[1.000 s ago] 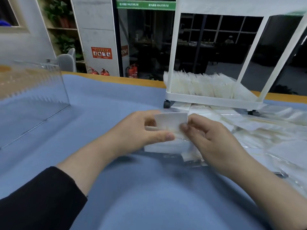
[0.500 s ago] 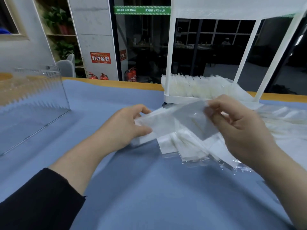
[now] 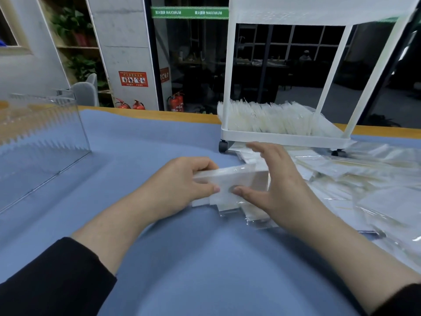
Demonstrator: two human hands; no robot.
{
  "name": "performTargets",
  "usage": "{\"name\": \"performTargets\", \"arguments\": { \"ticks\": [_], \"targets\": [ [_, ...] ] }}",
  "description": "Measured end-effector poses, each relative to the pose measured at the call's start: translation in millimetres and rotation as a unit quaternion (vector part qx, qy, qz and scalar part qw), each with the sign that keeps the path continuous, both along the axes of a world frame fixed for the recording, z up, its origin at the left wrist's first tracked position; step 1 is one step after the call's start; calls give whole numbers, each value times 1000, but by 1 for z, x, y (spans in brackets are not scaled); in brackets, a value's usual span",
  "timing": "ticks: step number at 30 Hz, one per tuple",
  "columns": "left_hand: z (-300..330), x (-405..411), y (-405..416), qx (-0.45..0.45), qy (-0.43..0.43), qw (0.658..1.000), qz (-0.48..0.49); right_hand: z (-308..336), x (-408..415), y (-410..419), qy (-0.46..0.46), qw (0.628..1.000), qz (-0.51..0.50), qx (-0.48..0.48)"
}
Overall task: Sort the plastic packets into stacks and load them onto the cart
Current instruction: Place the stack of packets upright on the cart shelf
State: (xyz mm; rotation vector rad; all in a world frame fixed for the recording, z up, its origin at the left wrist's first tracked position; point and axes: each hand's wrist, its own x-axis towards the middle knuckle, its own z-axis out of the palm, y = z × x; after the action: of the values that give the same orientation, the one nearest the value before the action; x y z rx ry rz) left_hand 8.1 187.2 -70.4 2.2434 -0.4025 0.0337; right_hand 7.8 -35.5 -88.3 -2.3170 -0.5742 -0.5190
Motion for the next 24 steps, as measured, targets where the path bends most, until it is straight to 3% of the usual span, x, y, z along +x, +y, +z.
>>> {"name": "performTargets", "arguments": {
  "ticks": [5,8,12,14,16,18,21,24],
  "targets": [
    [3,-3,1,-75,17,996,-41,3,-8,-5,115,991,53,35],
    [0,-3,0,28,20,998,-45,3,-11,-2,165,982,84,-23],
    [8,-3,9,93,-35,995,1,26,-5,-33,59,997,-29,42],
    [12,-2,16,62,-78,994,50,38,-7,-50,76,995,-53,-22],
    [14,0,20,44,-100,990,94,41,-13,-57,154,978,-36,-134],
    [13,2,21,87,-73,987,112,39,-17,-54,202,952,-16,-229],
    [9,2,18,165,-21,980,104,30,-17,-45,232,931,-2,-282],
    [11,1,18,168,-23,979,114,28,-16,-40,230,928,-41,-290]
  ]
}}
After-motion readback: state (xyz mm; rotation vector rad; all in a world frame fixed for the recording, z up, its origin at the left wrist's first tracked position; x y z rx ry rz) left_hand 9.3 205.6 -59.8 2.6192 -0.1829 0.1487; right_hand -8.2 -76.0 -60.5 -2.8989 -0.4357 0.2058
